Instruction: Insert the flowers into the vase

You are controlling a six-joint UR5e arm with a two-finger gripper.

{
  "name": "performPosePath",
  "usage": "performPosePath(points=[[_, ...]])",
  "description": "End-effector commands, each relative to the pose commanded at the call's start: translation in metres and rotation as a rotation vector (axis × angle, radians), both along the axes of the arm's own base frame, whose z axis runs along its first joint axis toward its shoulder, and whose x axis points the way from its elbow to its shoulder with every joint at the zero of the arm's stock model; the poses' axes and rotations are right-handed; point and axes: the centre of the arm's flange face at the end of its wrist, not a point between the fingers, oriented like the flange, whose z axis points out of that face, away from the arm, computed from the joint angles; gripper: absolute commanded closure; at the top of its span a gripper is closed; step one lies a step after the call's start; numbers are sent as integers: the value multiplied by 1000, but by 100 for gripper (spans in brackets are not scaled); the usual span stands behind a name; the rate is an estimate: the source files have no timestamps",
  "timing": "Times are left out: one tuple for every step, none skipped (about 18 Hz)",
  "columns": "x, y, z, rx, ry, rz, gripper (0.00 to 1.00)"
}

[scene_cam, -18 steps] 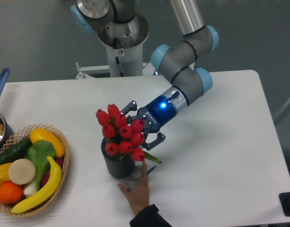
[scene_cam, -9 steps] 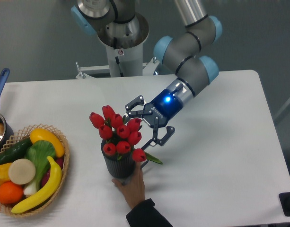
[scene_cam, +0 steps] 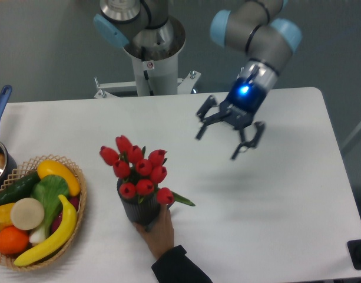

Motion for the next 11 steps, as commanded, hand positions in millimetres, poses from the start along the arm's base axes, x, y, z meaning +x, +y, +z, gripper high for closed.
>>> performPosePath(points=[[-13,-17,13,29,20,30,0],[-20,-32,24,42,45,56,0],[-25,-46,36,43,70,84,0],[-31,-56,51,43,96,104,0],[-34,-61,63,43,116,115,0],[-36,-63,70,42,132,117,0],[-37,-70,80,36,153,132,0],[-41,-85,89,28,171,163,0],[-45,-104,95,23,185,198,0],[-46,-120,102,10,199,233,0],[-47,-131,104,-16,205,259,0]])
